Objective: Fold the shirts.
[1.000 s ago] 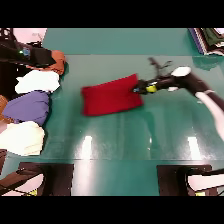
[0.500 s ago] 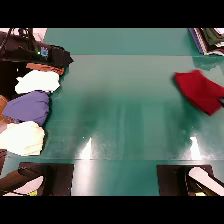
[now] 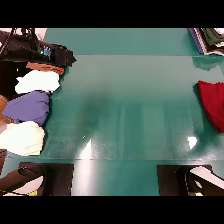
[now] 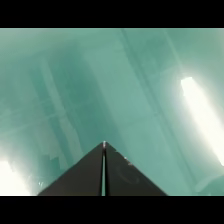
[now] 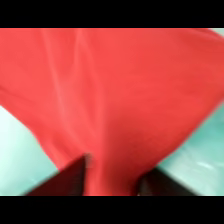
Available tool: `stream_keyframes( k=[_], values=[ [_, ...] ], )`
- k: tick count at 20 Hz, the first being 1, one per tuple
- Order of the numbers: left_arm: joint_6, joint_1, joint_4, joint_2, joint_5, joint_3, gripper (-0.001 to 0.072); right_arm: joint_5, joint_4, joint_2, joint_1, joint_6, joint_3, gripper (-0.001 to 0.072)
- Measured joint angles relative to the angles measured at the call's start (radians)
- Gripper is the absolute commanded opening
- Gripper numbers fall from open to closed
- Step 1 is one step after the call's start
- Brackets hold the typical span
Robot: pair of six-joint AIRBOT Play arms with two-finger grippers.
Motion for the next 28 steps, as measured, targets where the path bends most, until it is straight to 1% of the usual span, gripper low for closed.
stream_keyframes(
  k=[4,7,9,11,13,15,16,18,19,20,24,28],
  values=[
    [0.0,0.0,0.0,0.0,-0.007,0.0,0.0024,0.146,-0.227,-0.031,-0.008,0.008,0.146,0.0398],
    [0.001,0.0,0.0,0.0,-0.014,0.0,0.0025,0.213,-0.289,-0.037,0.002,0.042,0.254,0.0398],
    [0.004,0.0,0.0,0.0,-0.015,0.0,0.0025,0.243,-0.244,-0.039,0.045,0.053,0.308,0.0397],
    [0.004,0.0,0.0,0.0,-0.015,0.0,0.0025,0.259,-0.146,-0.04,0.125,0.064,0.341,0.0396],
    [0.005,0.0,0.0,0.0,-0.014,0.0,0.0025,0.276,-0.04,-0.04,0.243,0.065,0.357,0.0384],
    [0.005,0.0,0.0,0.0,-0.01,0.0,0.0025,0.28,0.034,-0.04,0.397,0.067,0.366,0.0375],
    [0.006,0.0,0.0,0.0,-0.006,0.0,0.0025,0.285,0.056,-0.041,0.472,0.067,0.368,0.0353],
    [0.007,0.0,0.0,0.0,0.003,0.0,0.0025,0.285,0.084,-0.041,0.623,0.068,0.372,0.0208],
    [0.007,0.0,0.0,0.0,0.006,0.0,0.0025,0.286,0.094,-0.04,0.69,0.068,0.372,0.009],
    [0.007,0.0,0.0,0.0,0.008,0.0,0.0025,0.287,0.101,-0.041,0.758,0.068,0.373,0.0016],
    [0.007,0.0,0.0,0.0,0.013,0.0,0.0025,0.288,0.107,-0.041,0.948,0.068,0.374,0.0016],
    [0.006,0.0,0.0,0.0,0.016,0.0,0.0025,0.29,0.107,-0.041,1.024,0.068,0.374,0.0016]
  ],
)
